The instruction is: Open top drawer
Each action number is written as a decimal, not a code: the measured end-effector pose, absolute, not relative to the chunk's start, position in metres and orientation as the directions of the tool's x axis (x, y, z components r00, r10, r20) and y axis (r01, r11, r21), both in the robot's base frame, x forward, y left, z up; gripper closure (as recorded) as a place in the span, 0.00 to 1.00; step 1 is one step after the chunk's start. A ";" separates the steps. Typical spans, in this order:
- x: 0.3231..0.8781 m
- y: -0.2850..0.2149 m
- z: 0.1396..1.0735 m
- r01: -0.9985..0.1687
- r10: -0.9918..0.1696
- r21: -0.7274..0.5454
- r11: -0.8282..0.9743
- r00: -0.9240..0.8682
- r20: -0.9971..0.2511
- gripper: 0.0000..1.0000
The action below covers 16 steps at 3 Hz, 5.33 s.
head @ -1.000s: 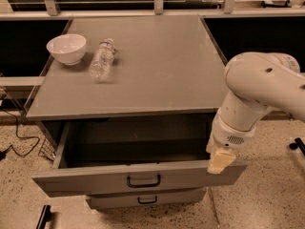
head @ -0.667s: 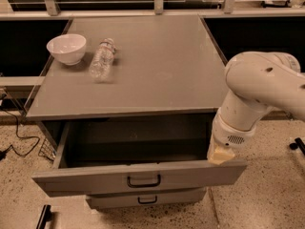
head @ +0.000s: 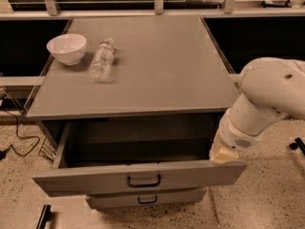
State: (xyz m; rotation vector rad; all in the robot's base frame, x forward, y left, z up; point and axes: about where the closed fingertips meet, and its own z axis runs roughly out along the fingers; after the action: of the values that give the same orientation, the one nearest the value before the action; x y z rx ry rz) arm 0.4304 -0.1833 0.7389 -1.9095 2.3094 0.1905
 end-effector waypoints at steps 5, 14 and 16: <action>0.460 -0.171 0.707 -0.993 -0.925 -0.047 0.110 -0.085 -0.369 1.00; 0.470 -0.149 0.674 -0.998 -0.921 -0.014 0.059 -0.049 -0.385 0.03; 0.478 -0.135 0.670 -0.998 -0.913 -0.033 0.046 -0.029 -0.407 0.49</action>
Offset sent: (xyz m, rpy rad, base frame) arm 0.0143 -0.0084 -0.0193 0.1676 -0.1136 0.0087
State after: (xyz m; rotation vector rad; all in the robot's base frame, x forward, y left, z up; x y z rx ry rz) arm 0.4777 -0.1348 0.6701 -1.9348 2.0124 0.3763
